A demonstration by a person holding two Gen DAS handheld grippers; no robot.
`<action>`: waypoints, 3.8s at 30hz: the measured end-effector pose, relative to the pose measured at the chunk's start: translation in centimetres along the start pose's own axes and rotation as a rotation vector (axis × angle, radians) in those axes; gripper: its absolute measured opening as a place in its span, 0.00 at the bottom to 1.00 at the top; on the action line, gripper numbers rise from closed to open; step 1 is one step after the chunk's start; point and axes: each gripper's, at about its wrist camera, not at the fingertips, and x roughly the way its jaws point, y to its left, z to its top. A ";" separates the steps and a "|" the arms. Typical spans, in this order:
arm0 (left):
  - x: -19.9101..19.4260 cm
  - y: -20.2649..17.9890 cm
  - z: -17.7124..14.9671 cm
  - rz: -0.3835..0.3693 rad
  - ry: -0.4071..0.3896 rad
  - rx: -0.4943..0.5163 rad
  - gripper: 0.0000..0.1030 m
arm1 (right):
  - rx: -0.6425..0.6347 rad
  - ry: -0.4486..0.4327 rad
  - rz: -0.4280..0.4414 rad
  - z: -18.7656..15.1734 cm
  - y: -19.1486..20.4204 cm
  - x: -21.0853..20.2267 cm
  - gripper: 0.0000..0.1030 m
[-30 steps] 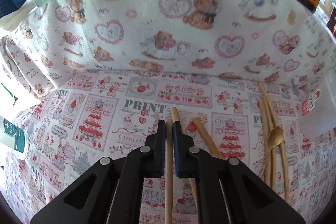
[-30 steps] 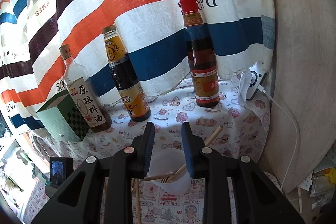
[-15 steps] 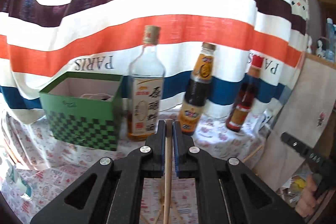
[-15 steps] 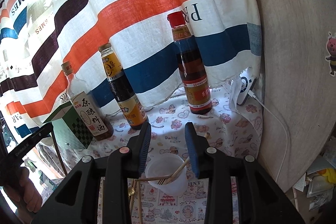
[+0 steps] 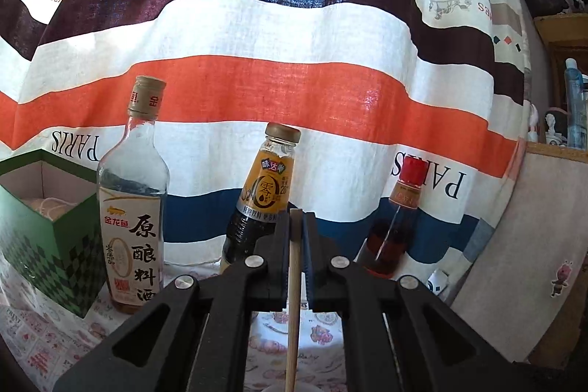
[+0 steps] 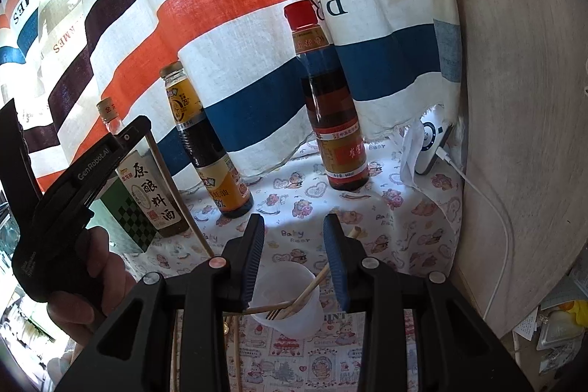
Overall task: Organize utensils
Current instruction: 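Carry the chopstick over the clear cup and open the left tool, then lower the right tool onto a chopstick in the pile and close, then carry the chopstick above the cup with the right tool while the left tool grasps another chopstick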
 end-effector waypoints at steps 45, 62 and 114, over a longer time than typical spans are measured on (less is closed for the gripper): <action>-17.6 17.0 -4.4 0.213 0.114 0.186 1.00 | -0.157 -0.121 0.101 -8.8 9.5 -6.1 0.47; -12.3 20.8 -15.0 0.264 0.451 0.142 1.00 | -0.161 0.134 0.064 -17.0 8.7 4.7 0.47; -11.1 21.1 -16.7 0.193 0.523 0.115 1.00 | -0.237 -0.082 0.062 -16.2 9.6 0.5 0.06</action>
